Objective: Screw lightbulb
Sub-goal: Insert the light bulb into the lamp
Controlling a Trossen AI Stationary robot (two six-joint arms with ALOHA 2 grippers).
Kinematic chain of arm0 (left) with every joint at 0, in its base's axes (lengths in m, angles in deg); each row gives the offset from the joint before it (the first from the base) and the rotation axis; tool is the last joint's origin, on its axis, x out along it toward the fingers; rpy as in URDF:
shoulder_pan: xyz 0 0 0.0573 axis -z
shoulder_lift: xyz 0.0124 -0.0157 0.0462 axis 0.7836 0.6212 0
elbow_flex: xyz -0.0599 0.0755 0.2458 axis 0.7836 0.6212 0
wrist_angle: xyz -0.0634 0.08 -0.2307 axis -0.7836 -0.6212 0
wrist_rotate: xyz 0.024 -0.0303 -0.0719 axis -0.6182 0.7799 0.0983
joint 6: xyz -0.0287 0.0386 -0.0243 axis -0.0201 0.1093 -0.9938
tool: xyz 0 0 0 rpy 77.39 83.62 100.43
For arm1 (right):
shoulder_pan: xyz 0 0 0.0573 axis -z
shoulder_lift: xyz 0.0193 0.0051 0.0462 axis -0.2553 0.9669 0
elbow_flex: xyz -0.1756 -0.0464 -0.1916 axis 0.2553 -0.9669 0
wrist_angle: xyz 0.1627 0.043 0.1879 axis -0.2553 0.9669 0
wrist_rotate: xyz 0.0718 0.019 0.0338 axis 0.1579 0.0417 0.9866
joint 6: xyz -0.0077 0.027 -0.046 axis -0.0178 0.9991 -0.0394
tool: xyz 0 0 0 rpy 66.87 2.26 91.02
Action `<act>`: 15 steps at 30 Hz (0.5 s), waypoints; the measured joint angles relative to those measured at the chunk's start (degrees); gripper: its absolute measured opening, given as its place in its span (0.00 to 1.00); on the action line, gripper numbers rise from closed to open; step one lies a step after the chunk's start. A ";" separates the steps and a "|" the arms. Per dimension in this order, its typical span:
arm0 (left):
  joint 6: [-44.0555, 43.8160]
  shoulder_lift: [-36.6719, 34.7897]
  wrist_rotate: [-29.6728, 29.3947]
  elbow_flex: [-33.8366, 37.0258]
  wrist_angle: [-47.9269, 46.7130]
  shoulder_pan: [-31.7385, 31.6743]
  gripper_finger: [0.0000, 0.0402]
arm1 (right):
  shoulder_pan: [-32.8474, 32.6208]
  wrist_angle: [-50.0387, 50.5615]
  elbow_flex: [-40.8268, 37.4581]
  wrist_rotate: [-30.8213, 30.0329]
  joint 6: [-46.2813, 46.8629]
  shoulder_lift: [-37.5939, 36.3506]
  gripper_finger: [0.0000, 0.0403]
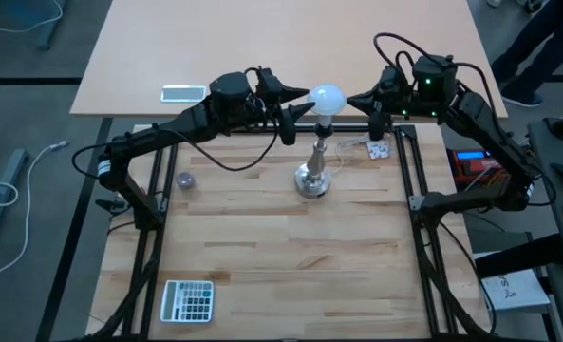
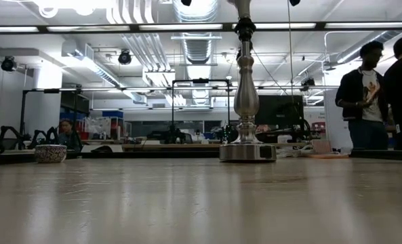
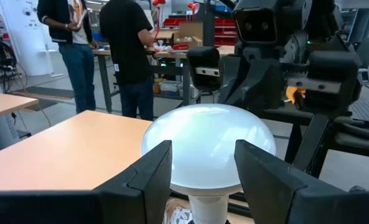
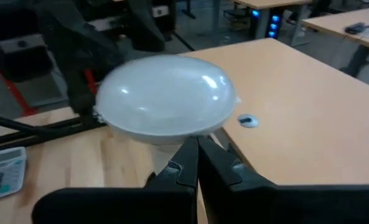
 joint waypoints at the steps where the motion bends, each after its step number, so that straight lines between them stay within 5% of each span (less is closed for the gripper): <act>1: 0.01 0.00 0.01 0.00 0.00 0.00 0.41 | -0.01 0.25 0.00 -1.45 -0.19 0.07 0.00; 15: 1.28 0.00 2.21 0.00 -0.15 0.02 0.37 | -1.77 -0.18 0.04 -0.35 -2.10 2.56 0.00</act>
